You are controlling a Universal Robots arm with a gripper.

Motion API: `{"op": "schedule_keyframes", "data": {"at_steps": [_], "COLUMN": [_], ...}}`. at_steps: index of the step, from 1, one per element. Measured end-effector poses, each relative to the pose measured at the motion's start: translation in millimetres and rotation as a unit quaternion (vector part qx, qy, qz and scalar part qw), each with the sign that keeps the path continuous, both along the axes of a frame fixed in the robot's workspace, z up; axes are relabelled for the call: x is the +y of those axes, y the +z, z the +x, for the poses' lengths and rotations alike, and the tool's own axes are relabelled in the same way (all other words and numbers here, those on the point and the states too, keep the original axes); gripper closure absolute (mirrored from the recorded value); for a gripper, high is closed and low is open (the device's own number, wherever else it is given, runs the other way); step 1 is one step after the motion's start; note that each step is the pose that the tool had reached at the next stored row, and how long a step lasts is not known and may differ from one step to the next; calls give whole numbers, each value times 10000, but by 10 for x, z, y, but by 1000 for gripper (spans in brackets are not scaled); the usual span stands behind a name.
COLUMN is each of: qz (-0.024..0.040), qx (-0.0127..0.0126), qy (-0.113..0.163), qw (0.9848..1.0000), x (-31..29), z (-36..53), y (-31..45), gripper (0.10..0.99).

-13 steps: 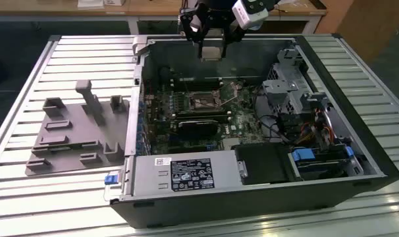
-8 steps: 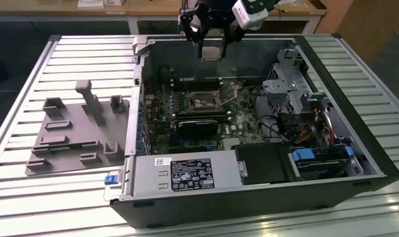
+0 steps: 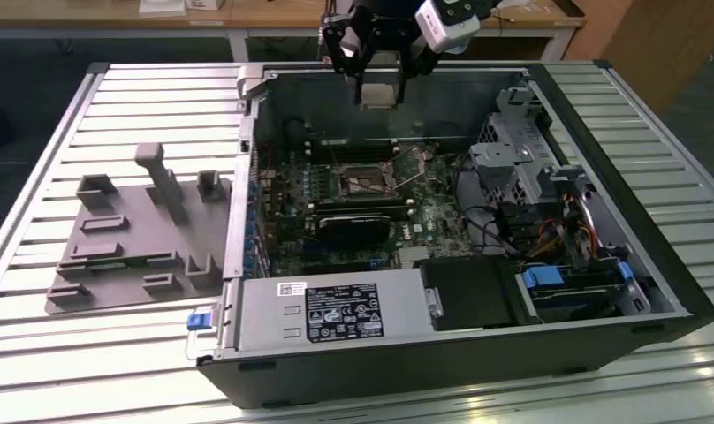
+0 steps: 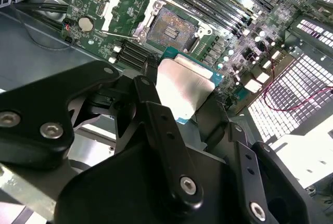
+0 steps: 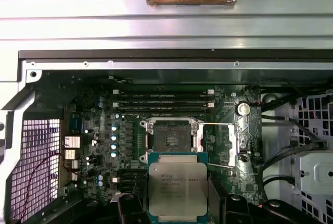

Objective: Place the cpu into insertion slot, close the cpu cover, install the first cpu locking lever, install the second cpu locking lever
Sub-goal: 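Place the cpu into insertion slot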

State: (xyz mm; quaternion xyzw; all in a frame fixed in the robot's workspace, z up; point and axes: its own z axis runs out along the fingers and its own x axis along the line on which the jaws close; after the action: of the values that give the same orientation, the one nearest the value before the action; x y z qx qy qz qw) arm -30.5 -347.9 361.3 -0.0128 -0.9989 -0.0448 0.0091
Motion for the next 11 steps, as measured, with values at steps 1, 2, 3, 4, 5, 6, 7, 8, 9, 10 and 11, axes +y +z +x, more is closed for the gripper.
{"op": "schedule_keyframes", "data": {"at_steps": [1,2,3,4,5,6,7,8,9,10,11], "qz": [0,1,0,0,0,0,1,1,1,0,0], "qx": [-1,-1,-2,-4,-7,-9,-11,-12,-13,-13,-13], "qy": [0,0,1,1,0,0,0,0,0,0,0], "qw": [10000,10000,10000,10000,10000,10000,10000,10000,10000,10000,10000], "x": [0,0,-1,-1,-1,-1,0,0,0,0,0], "z": [0,0,0,0,-1,-1,-1,-1,-1,-1,-1], "y": [-8,-18,-29,-41,-56,-70,-84,-97,-109,-119,-129], "gripper": [545,545,545,545,545,545,545,545,545,545,545]}}
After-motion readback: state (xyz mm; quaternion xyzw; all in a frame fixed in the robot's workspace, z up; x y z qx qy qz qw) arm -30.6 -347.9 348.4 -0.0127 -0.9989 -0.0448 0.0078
